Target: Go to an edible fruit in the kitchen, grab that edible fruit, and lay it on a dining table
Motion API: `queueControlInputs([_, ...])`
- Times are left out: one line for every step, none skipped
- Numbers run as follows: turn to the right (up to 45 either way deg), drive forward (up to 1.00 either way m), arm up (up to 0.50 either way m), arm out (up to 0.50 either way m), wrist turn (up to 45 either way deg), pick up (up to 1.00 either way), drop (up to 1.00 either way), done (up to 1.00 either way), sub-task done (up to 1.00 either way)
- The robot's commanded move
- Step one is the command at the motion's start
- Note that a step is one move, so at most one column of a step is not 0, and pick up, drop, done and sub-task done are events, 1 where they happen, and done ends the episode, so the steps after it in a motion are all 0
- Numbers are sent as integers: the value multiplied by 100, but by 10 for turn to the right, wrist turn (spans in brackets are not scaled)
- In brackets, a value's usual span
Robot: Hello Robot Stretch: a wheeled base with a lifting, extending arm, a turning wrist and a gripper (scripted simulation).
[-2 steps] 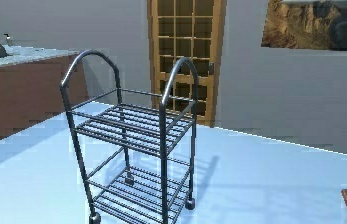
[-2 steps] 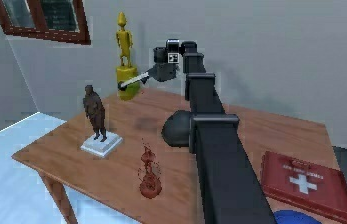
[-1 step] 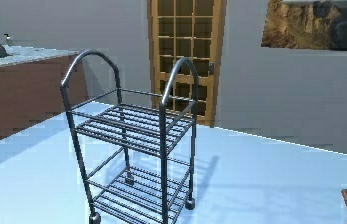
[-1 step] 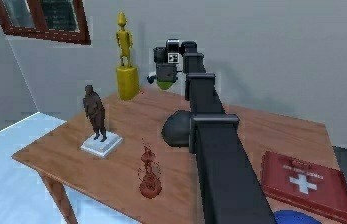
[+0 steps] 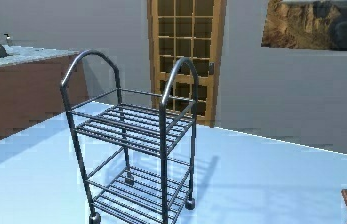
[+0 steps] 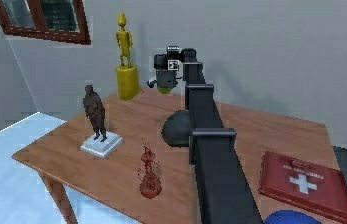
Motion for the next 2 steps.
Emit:
queueControlInputs([0, 0, -32, 0, 0, 0, 0, 0, 0])
queueControlInputs([0, 0, 0, 0, 0, 0, 100, 0, 0])
